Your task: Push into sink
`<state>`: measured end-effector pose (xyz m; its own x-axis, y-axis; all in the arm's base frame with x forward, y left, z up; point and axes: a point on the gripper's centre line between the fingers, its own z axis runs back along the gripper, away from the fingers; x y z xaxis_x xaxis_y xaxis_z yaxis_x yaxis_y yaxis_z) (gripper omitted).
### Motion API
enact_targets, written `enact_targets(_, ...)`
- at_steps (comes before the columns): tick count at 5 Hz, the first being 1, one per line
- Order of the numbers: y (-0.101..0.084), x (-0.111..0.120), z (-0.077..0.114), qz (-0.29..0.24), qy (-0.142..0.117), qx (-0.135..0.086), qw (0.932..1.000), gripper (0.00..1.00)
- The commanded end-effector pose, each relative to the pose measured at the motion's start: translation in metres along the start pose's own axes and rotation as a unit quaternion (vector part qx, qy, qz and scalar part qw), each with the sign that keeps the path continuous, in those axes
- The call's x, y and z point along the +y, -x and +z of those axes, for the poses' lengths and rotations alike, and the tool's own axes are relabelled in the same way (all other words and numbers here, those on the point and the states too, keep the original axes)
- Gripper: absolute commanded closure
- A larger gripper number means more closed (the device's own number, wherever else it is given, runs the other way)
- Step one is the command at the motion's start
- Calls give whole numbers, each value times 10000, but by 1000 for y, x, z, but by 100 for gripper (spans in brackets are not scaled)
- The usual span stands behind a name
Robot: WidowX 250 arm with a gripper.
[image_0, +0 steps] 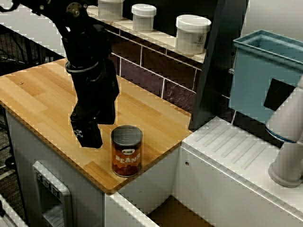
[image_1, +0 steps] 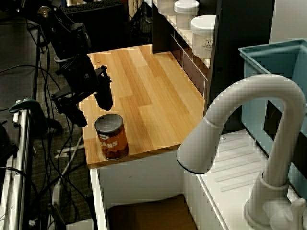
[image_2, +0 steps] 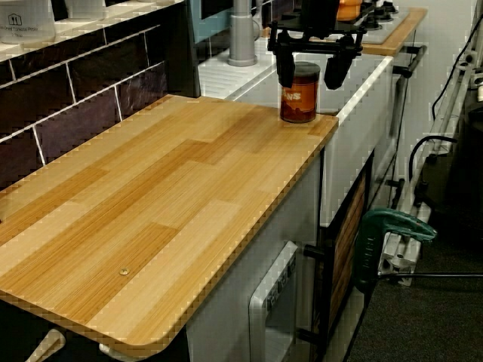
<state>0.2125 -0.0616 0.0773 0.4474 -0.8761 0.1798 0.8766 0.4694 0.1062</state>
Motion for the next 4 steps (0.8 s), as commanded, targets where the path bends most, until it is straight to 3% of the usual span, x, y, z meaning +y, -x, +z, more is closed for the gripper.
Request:
enact_targets(1, -5, 0, 0, -70, 21, -62, 10000, 0)
enact_targets(4, -33, 10, -16, 151, 164, -81, 9997, 0)
